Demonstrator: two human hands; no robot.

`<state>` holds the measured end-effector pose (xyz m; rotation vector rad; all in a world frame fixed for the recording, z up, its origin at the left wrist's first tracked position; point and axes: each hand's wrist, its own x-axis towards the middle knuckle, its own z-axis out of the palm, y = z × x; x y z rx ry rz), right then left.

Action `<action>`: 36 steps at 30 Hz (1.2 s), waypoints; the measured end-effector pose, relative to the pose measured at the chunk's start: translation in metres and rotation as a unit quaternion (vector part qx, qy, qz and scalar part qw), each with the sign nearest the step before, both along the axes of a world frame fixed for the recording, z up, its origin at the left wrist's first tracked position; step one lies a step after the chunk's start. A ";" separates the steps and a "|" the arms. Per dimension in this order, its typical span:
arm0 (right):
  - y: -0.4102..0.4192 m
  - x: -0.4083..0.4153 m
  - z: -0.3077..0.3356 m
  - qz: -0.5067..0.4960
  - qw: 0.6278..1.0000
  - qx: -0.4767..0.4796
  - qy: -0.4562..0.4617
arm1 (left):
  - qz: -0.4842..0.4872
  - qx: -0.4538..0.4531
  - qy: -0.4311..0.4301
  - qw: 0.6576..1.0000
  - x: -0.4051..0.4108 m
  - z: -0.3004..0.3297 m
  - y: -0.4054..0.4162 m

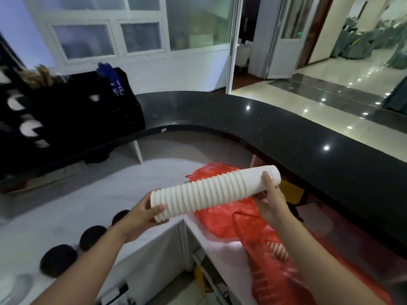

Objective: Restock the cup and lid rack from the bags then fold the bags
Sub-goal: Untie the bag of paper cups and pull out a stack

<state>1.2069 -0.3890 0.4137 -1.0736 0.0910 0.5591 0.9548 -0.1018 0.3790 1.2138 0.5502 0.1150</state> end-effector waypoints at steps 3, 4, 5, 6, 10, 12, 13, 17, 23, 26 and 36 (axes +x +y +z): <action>0.043 -0.034 0.007 0.090 0.995 0.040 0.035 | 0.021 -0.012 0.000 1.000 -0.017 -0.001 -0.013; 0.056 -0.046 0.009 0.123 0.991 0.040 0.033 | 0.026 -0.010 -0.001 1.000 -0.024 -0.001 -0.016; 0.069 -0.057 0.009 0.145 0.988 0.050 0.030 | 0.032 -0.010 -0.005 0.999 -0.031 0.000 -0.015; 0.080 -0.066 0.009 0.158 0.984 0.072 0.032 | 0.036 -0.009 -0.007 0.999 -0.040 0.002 -0.013; 0.125 -0.095 0.011 0.212 0.971 0.108 0.011 | 0.006 0.099 0.018 0.995 -0.079 0.008 0.013; 0.151 -0.110 0.014 0.251 0.964 0.077 -0.029 | -0.010 0.163 0.030 0.986 -0.098 0.008 0.030; 0.165 -0.118 0.015 0.264 0.961 0.059 -0.060 | -0.008 0.188 0.041 0.981 -0.106 0.007 0.039; 0.232 -0.158 0.030 0.274 0.946 0.012 -0.173 | 0.011 0.336 0.111 0.935 -0.131 0.003 0.085; 0.344 -0.212 0.044 0.268 0.921 -0.021 -0.283 | 0.044 0.400 0.176 0.898 -0.167 0.003 0.184; 0.385 -0.233 0.038 0.274 0.902 -0.059 -0.328 | 0.055 0.340 0.162 0.925 -0.177 0.007 0.219; 0.451 -0.242 -0.016 0.311 0.856 -0.173 -0.376 | 0.012 0.294 0.195 0.936 -0.168 -0.017 0.266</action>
